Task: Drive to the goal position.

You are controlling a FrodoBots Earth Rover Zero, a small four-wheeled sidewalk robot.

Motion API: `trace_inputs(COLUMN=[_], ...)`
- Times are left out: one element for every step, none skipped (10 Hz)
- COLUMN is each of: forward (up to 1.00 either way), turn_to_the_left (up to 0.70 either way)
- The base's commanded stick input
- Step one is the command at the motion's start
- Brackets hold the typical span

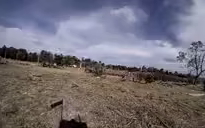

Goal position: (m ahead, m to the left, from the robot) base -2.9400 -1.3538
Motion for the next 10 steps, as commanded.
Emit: trace_inputs(forward=[0.00, 0.00, 0.00, 0.00, 0.00, 0.00, 0.00, 0.00, 0.00, 0.00], turn_to_the_left=[0.00, 0.00, 0.00, 0.00, 0.45, 0.45, 0.45, 0.45, 0.45, 0.35])
